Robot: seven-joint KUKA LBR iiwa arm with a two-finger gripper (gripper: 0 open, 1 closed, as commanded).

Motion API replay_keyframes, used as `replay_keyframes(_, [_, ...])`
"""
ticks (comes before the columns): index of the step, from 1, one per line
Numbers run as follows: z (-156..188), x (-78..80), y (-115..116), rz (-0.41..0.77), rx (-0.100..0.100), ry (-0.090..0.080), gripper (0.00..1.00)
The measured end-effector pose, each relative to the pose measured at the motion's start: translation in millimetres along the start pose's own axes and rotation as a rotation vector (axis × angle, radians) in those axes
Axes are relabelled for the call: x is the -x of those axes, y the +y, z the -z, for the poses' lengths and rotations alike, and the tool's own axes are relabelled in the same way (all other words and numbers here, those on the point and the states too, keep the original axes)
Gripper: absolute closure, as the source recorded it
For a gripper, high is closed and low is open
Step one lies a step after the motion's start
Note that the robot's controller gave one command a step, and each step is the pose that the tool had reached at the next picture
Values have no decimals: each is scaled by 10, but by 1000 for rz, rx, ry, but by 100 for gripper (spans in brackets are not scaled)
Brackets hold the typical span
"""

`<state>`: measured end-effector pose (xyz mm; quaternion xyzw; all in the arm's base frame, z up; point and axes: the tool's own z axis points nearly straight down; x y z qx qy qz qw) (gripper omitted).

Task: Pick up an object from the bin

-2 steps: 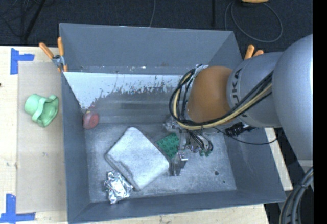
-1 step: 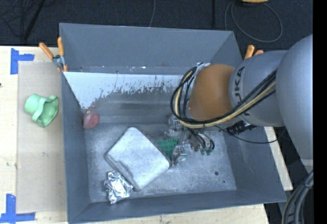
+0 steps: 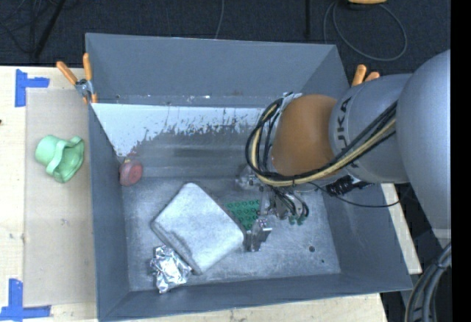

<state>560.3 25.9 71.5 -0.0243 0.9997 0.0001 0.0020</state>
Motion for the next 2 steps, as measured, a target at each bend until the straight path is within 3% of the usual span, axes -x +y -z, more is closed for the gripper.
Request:
replay_keyframes(1, [40, 21, 3, 1, 1, -4, 100])
replay_keyframes(2, [1353, 157, -103, 41, -1, -5, 100])
